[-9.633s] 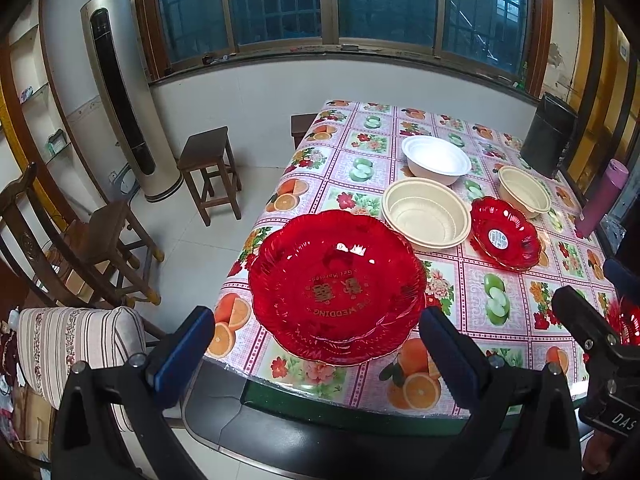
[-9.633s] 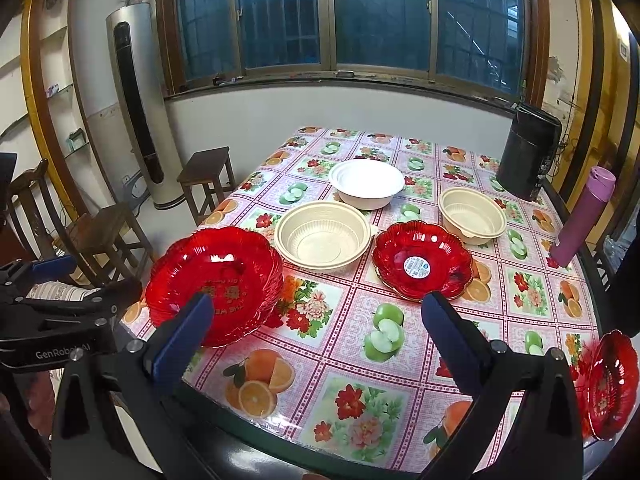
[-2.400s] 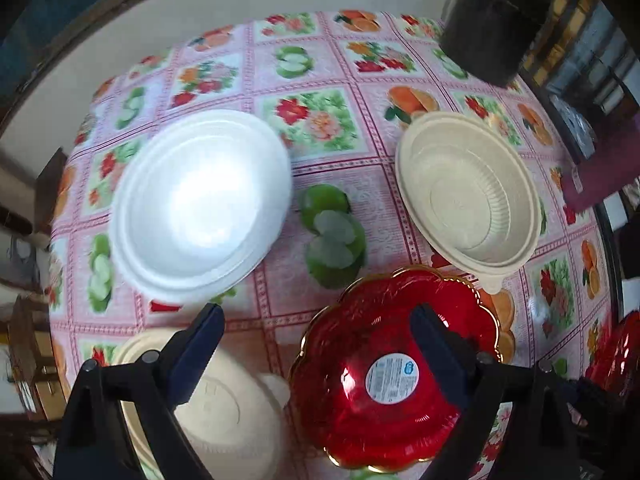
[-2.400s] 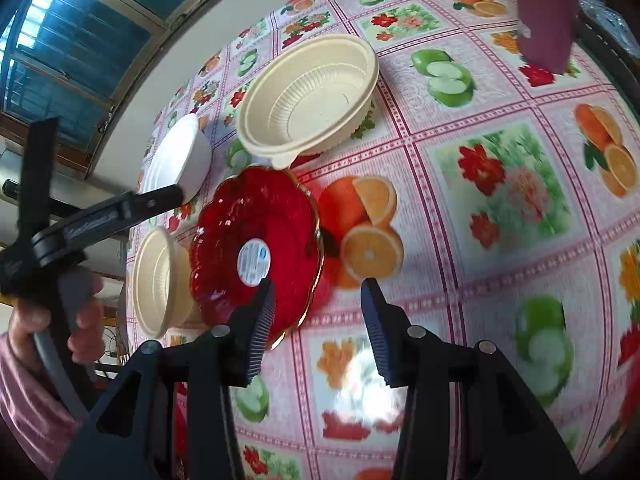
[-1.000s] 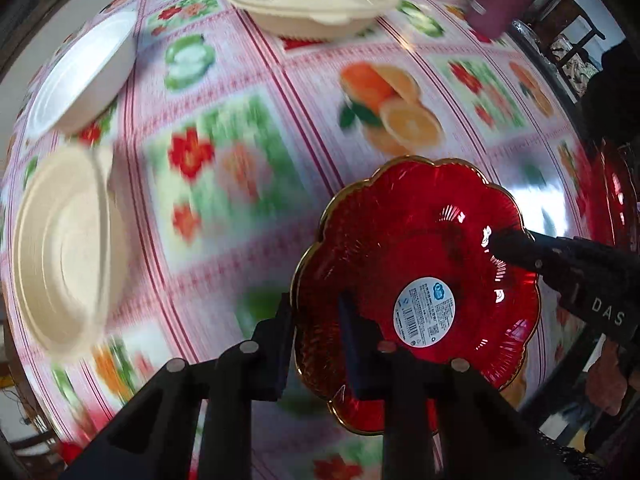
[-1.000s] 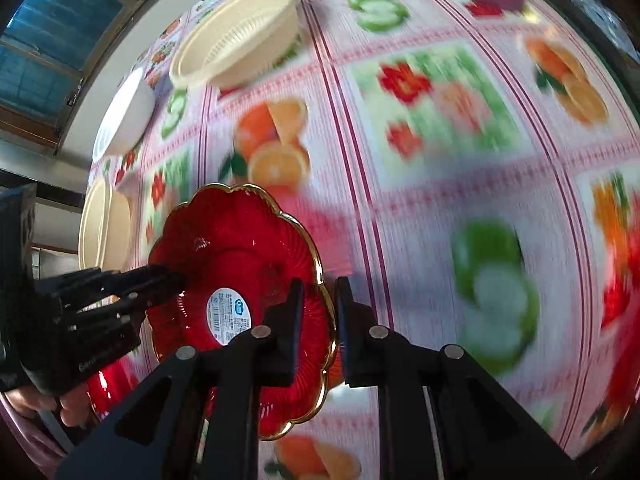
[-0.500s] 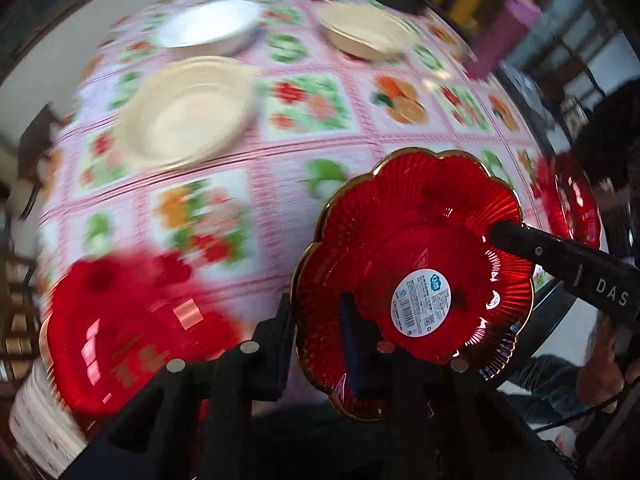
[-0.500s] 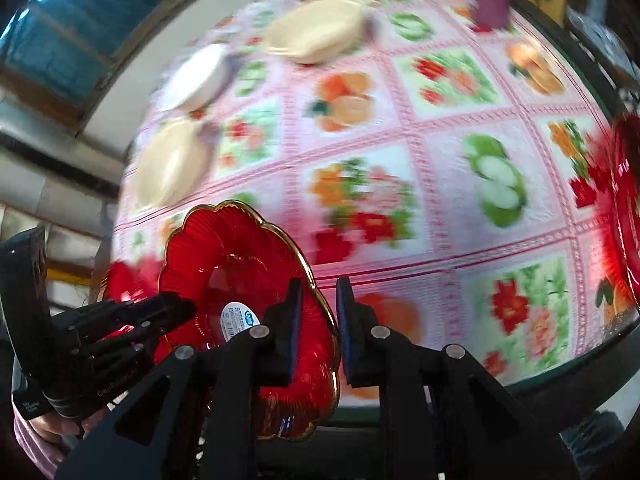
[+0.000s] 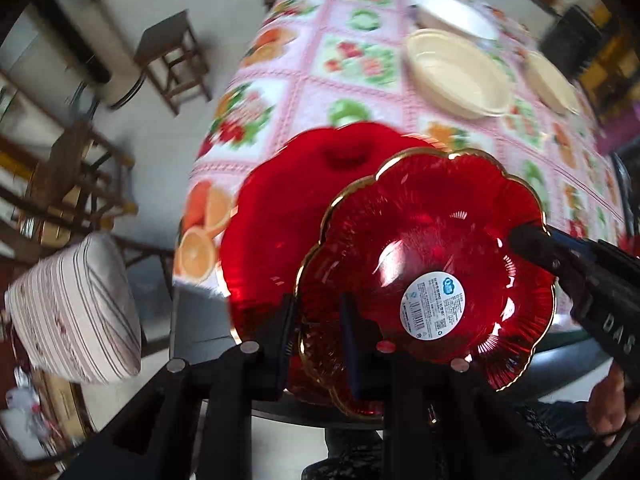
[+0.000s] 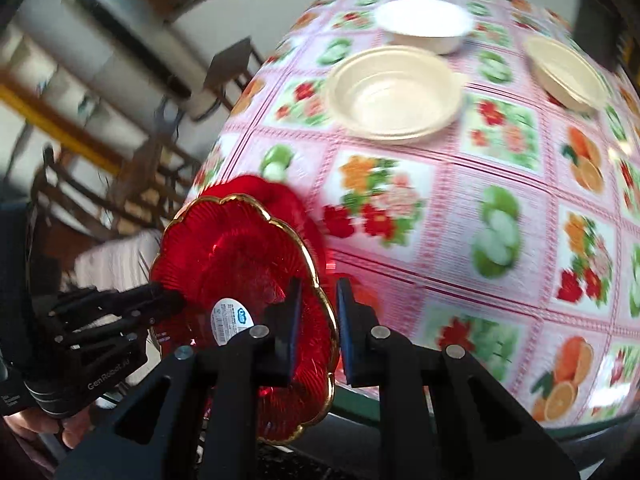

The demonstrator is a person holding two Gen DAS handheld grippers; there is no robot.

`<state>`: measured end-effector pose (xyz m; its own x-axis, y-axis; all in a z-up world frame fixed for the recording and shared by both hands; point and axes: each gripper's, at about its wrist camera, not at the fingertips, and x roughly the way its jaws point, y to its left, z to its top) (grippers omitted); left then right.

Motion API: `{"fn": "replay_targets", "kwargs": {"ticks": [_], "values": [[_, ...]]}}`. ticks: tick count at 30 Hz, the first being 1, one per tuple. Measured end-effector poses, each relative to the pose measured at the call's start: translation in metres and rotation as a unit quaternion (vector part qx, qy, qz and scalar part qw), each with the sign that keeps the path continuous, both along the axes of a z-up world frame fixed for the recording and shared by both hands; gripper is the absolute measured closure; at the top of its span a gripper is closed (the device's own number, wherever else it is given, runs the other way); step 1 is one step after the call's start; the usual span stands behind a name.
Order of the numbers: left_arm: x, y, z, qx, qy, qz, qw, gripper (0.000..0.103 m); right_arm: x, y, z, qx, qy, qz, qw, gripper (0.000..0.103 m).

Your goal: Organize plates and bowls

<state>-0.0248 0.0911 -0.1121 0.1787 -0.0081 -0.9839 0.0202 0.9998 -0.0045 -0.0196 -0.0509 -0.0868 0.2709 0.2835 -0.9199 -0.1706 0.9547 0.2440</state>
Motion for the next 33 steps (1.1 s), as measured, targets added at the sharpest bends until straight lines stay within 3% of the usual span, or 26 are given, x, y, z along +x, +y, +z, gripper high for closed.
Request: {"fn": "replay_targets", "kwargs": {"ticks": [5,8,12,15,20,26,33], "values": [[0.0,0.02,-0.008,0.047,-0.018,0.044,0.9978,0.073,0.003,0.025,-0.004,-0.062,-0.039,0.034,0.997,0.085],[-0.003,0.029,0.0,0.068,-0.043,0.054,0.9953,0.06,0.0,0.012,0.006,-0.064,-0.072,0.031,0.995,0.083],[-0.002,0.02,0.019,0.066,-0.071,0.042,0.9944,0.052,-0.008,-0.025,0.014,-0.066,-0.106,-0.009,0.992,0.078],[0.004,0.003,0.027,0.051,-0.086,0.015,0.9949,0.043,-0.011,-0.057,0.004,-0.067,-0.088,-0.049,0.993,0.078],[0.028,-0.022,0.031,0.049,-0.089,-0.014,0.9947,0.038,-0.018,-0.097,-0.005,-0.056,-0.069,-0.1,0.991,0.078],[0.059,-0.034,0.036,0.039,-0.088,-0.006,0.9953,0.036,-0.014,-0.128,-0.01,-0.053,-0.059,-0.129,0.988,0.078],[0.093,-0.036,0.032,0.033,-0.085,0.022,0.9956,0.035,0.012,-0.143,-0.008,-0.049,-0.055,-0.122,0.99,0.078]]}}
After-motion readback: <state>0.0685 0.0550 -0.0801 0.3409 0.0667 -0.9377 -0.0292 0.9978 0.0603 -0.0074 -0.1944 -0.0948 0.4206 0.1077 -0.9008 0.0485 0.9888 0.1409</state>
